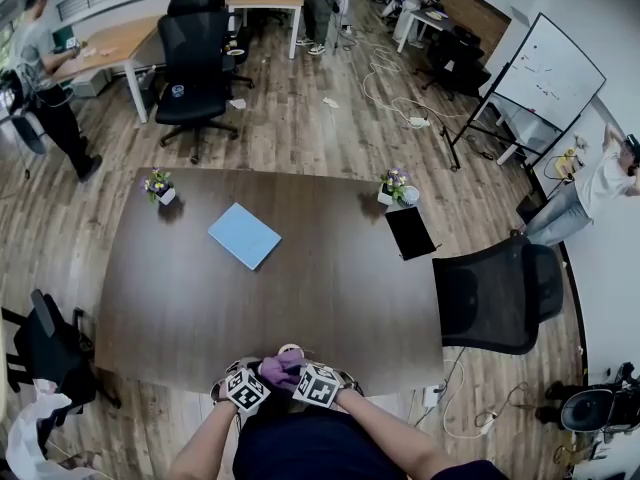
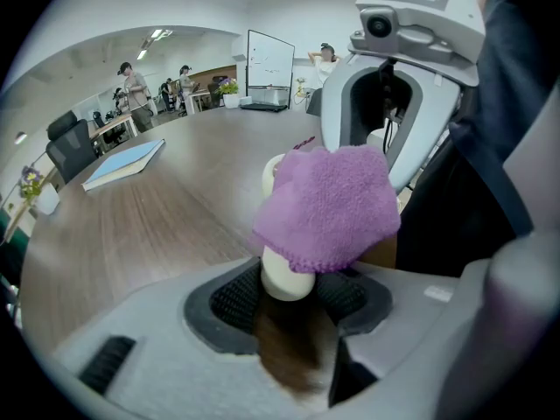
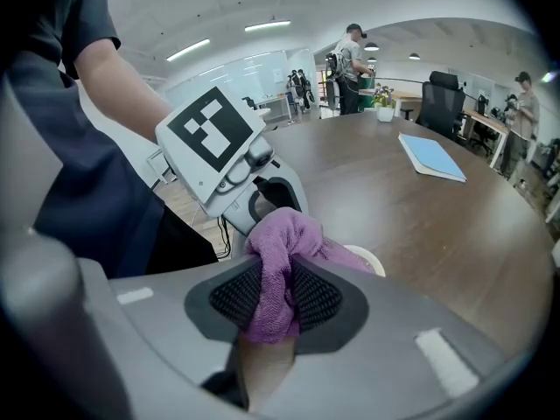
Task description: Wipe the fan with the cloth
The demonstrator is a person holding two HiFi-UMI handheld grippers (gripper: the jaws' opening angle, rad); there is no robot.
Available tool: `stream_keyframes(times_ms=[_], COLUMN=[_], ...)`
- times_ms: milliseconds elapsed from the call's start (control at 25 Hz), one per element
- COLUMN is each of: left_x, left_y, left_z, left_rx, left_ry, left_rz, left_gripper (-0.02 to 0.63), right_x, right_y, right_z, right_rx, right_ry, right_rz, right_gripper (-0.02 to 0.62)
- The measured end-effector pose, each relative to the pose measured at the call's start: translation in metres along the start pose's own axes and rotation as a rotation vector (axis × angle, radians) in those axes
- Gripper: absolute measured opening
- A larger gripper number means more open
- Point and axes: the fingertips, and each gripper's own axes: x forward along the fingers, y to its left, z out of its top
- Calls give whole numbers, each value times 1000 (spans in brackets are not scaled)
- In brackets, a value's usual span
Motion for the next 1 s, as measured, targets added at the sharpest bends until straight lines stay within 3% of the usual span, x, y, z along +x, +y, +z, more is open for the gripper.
stream_keyframes(times_ms=[280, 640, 1000], left_x=[-1, -1, -1], left_y=[1, 2, 0], left_z=[0, -1, -1], left_rx=[6, 5, 10], left_ry=[4, 3, 4], left_rz=[5, 3, -2], left_gripper=[196, 196, 196], right_x=[-8, -23, -45], right_y=[-6, -30, -76], right_z=[-22, -51, -84], right_rx=[85, 300, 503], right_ry=[5, -25, -15], right_rz=[-2, -48, -227], right_gripper=[107, 107, 107])
